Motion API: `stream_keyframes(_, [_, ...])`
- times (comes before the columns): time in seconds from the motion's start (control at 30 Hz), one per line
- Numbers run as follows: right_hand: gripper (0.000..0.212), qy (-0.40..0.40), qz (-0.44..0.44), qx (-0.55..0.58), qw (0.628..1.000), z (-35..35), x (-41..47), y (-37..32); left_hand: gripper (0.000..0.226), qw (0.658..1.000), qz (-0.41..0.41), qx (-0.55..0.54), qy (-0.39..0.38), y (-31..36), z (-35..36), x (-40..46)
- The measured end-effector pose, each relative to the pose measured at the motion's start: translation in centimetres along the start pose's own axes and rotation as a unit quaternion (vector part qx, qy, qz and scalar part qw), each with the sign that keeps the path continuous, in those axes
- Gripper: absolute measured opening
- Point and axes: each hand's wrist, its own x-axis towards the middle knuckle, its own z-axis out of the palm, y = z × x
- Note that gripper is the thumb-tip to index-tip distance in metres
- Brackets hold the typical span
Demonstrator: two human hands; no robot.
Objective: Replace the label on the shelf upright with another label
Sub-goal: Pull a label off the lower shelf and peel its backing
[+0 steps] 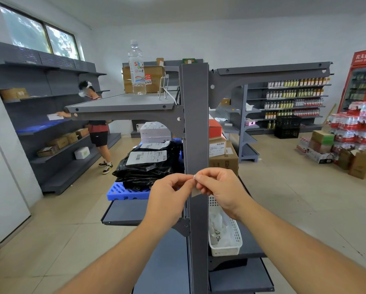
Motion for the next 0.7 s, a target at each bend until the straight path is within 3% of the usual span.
stream_keyframes(0.27, [0.018, 0.007, -0.016, -0.029, 0.999, -0.2, 0.1, 0.1, 0.010, 1.000, -0.013, -0.008, 0.000, 0.2, 0.2, 0.0])
stream_keyframes(0.43, [0.018, -0.006, -0.028, -0.064, 0.998, -0.3, 0.3, 0.2, 0.018, 0.999, -0.034, -0.024, 0.010, 0.2, 0.3, 0.3])
stream_keyframes(0.7, [0.021, 0.008, -0.020, -0.102, 0.995, -1.2, 0.2, 1.1, 0.020, 0.988, -0.117, -0.070, 0.066, 0.0, 0.4, 0.8])
